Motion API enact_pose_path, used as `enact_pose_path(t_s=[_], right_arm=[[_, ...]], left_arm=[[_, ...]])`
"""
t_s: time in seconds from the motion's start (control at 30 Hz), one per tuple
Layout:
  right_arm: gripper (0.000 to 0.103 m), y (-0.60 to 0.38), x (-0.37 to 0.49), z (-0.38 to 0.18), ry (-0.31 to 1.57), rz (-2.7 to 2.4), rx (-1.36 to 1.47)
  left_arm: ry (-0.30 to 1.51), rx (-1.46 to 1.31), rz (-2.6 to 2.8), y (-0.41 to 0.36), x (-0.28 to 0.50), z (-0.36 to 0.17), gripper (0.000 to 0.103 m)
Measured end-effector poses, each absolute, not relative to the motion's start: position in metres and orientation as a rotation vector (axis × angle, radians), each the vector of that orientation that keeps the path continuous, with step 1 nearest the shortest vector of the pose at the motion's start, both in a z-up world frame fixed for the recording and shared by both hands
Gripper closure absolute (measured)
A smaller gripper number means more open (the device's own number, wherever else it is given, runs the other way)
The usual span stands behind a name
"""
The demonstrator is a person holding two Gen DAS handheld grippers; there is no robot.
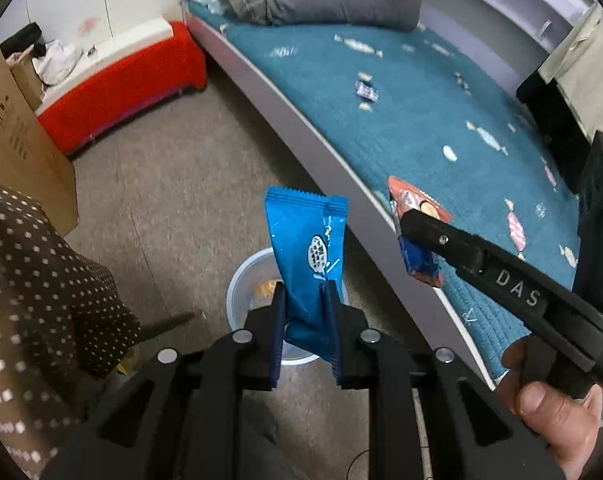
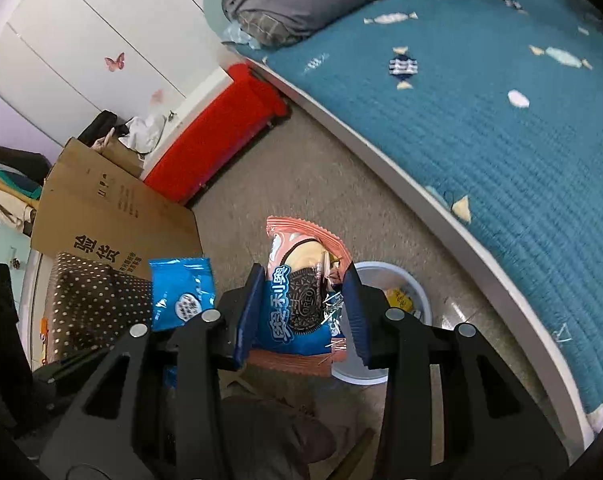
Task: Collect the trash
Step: 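Carry both wrappers over the bin and open both grippers, then move both tools back over the table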
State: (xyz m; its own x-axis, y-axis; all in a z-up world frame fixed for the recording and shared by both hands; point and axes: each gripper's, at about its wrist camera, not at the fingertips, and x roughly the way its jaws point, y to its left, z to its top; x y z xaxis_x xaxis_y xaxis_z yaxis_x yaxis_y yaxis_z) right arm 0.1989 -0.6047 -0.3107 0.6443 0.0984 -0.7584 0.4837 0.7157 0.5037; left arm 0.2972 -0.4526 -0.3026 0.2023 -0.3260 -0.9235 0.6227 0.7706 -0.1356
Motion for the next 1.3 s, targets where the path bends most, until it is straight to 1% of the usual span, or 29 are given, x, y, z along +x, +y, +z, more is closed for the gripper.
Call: enact_pose_path(t_s=[0.07,0.13,0.17,0.2,0.23,0.3,0.4,0.43,0.73,1.0,1.3], right_arm=[[0.063,-0.608,0.203,-0.317,0.868,-0.241,0.774],[0.05,-0.612,0.207,-0.328,0.87,-0.236,0.808],[0.044,-0.615,0.208,-0.336,0.87,-0.229,0.849],[0.034,-0.619,0.208,-0.342,0.87,-0.225,0.893],[0.025,-0.622,0.205,-0.349,0.867,-0.227,0.942],[0.021,-0.626,0.2,-0.356,0.857,-0.229,0.983],[0.008,-0.626,0.189,-0.353,0.847,-0.25,0.981],[0.007,-0.626,0.186,-0.35,0.84,-0.256,0.977],[0.006,-0.614,0.161,-0.308,0.792,-0.321,0.894],[0.006,-0.577,0.16,-0.245,0.73,-0.29,0.783],[0.006,-0.52,0.172,-0.181,0.66,-0.201,0.685]], left_arm=[[1.222,0.304,-0.666,-0.456,0.301,-0.31,0.082],[1.252,0.319,-0.641,-0.459,0.306,-0.319,0.054],[1.253,0.306,-0.624,-0.457,0.309,-0.32,0.023],[1.239,0.296,-0.611,-0.457,0.31,-0.32,0.011],[1.217,0.294,-0.599,-0.456,0.31,-0.318,0.011],[1.2,0.304,-0.579,-0.455,0.31,-0.315,0.011],[1.194,0.263,-0.581,-0.452,0.309,-0.308,0.011],[1.186,0.25,-0.584,-0.449,0.308,-0.305,0.011],[1.069,0.183,-0.645,-0.423,0.279,-0.249,0.01],[0.926,0.157,-0.665,-0.38,0.25,-0.191,0.008],[0.812,0.14,-0.641,-0.324,0.228,-0.147,0.007]])
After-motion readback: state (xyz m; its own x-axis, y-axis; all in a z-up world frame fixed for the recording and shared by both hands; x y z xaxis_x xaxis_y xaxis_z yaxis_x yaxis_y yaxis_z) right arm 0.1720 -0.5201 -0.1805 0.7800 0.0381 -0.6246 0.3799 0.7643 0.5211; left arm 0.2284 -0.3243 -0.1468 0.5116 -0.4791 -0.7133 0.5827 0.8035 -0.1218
